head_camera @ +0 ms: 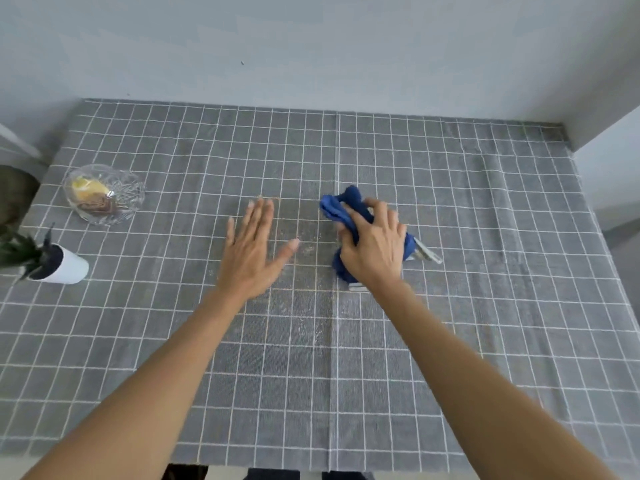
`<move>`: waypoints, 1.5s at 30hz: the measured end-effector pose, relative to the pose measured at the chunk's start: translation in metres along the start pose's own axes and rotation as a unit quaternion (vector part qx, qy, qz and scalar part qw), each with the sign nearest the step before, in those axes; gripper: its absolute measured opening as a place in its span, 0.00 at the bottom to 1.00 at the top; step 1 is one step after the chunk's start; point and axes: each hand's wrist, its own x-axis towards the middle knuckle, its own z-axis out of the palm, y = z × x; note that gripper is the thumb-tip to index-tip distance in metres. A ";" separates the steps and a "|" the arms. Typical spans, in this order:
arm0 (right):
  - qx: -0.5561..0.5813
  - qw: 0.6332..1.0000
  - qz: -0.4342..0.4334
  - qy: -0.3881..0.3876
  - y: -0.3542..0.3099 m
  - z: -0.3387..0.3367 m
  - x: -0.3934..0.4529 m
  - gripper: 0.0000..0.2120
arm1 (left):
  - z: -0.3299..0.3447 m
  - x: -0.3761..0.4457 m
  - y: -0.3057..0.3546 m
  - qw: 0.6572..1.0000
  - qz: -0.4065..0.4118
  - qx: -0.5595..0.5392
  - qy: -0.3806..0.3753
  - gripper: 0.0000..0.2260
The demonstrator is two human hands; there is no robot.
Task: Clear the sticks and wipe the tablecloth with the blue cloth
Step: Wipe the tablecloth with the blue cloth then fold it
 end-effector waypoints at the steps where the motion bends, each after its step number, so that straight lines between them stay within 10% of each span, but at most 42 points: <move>1: 0.000 1.000 -0.010 -0.004 -0.014 0.004 -0.002 0.19 | -0.002 -0.004 -0.012 1.000 -0.019 -0.002 0.015 0.33; 9: -0.021 0.996 -0.041 -0.078 -0.083 0.045 -0.037 0.22 | -0.002 -0.035 -0.065 0.996 -0.061 0.059 0.017 0.25; 24: -0.055 0.980 0.185 -0.040 -0.011 0.010 -0.035 0.24 | -0.005 -0.040 -0.078 0.999 -0.036 0.004 0.008 0.26; 34: 0.008 0.996 -0.019 -0.083 -0.183 0.059 -0.051 0.25 | -0.012 -0.065 -0.111 0.995 -0.075 0.047 0.052 0.27; 45: -0.005 0.995 0.021 -0.098 -0.187 0.079 -0.065 0.29 | -0.017 -0.077 -0.120 0.993 -0.089 0.042 0.062 0.25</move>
